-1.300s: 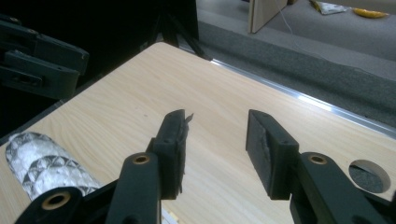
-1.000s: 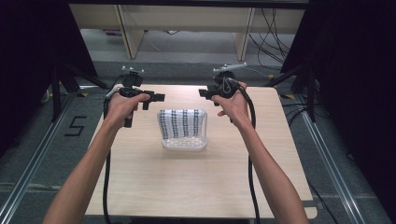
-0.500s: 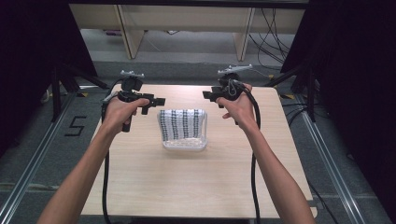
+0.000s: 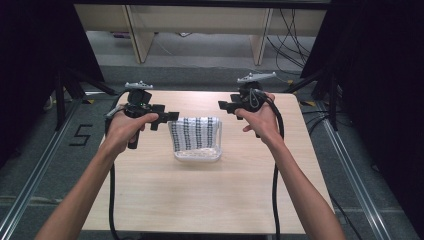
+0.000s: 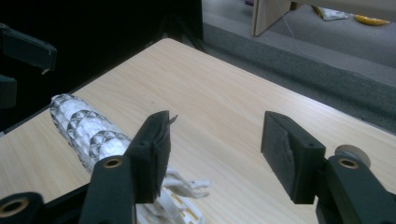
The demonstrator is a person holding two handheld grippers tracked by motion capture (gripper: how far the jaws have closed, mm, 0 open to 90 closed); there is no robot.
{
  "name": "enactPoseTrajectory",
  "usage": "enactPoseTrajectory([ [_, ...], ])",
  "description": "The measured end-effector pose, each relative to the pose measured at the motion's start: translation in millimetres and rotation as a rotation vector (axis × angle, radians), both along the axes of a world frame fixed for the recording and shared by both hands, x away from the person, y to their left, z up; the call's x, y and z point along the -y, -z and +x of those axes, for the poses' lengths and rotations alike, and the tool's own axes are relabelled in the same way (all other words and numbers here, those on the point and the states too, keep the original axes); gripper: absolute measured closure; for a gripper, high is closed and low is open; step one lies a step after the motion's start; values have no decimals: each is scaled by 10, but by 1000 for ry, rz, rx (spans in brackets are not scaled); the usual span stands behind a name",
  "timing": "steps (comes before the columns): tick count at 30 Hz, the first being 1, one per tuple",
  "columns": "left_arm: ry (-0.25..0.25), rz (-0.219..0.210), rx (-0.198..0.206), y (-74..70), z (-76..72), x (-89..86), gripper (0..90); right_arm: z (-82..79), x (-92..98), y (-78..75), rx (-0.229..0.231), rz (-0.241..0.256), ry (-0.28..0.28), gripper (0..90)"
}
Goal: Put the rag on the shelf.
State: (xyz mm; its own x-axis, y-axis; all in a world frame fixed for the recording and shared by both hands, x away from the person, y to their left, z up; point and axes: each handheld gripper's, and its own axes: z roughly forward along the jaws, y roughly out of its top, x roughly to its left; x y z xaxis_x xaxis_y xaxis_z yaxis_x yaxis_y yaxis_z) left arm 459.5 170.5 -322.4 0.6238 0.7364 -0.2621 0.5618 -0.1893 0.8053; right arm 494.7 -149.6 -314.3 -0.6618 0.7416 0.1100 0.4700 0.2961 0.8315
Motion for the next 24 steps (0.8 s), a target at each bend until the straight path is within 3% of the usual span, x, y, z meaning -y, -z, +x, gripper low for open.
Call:
enactPoseTrajectory([
  [11,27,-17,30,-29,-218,-9,225,-154,58,-47,11,22,-16,354],
  [12,35,-23,32,-20,-235,-6,225,-176,50,-46,10,31,-1,354],
  [13,39,-22,34,-12,-262,-1,225,-178,62,-44,17,24,-21,353],
  [24,80,-61,33,91,-465,-10,217,-353,96,-64,21,19,-42,342],
])
